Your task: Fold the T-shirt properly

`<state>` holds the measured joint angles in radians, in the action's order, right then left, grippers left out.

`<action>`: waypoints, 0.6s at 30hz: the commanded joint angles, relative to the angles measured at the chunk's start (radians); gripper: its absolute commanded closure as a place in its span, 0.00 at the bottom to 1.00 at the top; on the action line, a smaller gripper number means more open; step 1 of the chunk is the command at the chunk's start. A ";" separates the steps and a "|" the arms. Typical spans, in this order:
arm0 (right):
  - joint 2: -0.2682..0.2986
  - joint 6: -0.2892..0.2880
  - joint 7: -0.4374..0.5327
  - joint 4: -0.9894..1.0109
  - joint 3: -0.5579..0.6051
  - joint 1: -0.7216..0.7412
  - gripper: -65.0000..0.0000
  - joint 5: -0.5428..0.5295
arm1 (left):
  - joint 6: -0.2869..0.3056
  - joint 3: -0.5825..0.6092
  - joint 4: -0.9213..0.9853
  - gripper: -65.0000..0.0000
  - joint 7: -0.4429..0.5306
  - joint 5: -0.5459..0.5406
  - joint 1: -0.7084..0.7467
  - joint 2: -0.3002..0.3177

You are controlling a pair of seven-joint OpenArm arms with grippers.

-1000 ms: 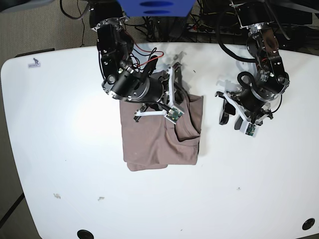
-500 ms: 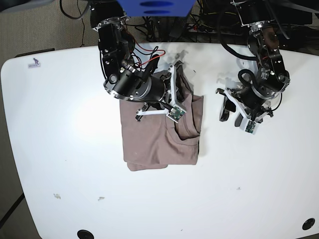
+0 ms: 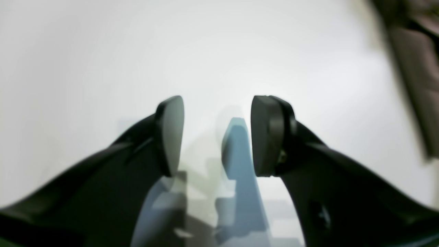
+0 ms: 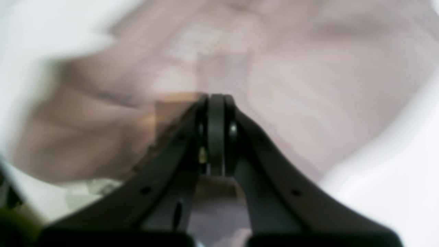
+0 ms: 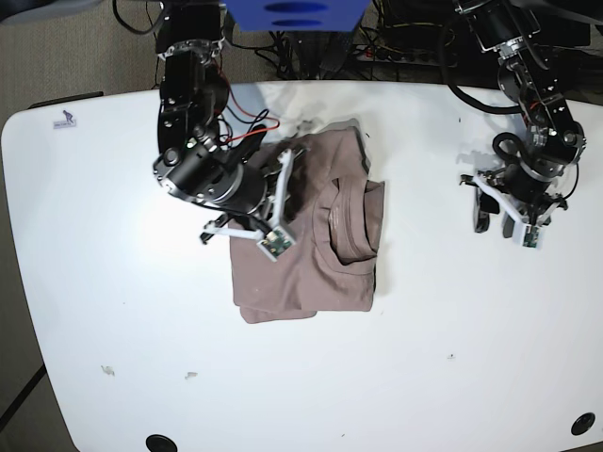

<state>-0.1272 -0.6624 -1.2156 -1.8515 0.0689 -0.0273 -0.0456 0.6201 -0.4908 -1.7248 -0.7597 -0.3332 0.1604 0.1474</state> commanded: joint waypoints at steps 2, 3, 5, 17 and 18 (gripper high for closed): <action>0.036 0.000 -0.008 -0.040 -0.060 0.060 1.00 -0.012 | -0.001 -0.052 -0.022 0.53 0.018 -0.017 -0.012 0.042; 0.041 0.000 -0.013 -0.040 -0.068 0.062 1.00 -0.012 | -0.001 -0.058 -0.022 0.53 0.018 -0.017 -0.012 0.045; 0.056 0.000 -0.025 -0.041 -0.102 0.068 1.00 -0.012 | -0.001 -0.072 -0.022 0.53 0.018 -0.017 -0.012 0.056; 0.108 -0.001 -0.031 -0.043 -0.094 0.065 1.00 -0.013 | -0.001 -0.069 -0.022 0.53 0.015 -0.019 -0.006 0.051; 0.107 -0.001 -0.030 -0.043 -0.082 0.065 1.00 -0.013 | -0.001 -0.069 -0.022 0.53 0.015 -0.022 -0.005 0.033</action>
<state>-0.0170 -0.6598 -1.2675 -1.8748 -0.0284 0.0227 -0.0475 0.6205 -0.5575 -1.7264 -0.7631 -0.3378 0.1593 0.1905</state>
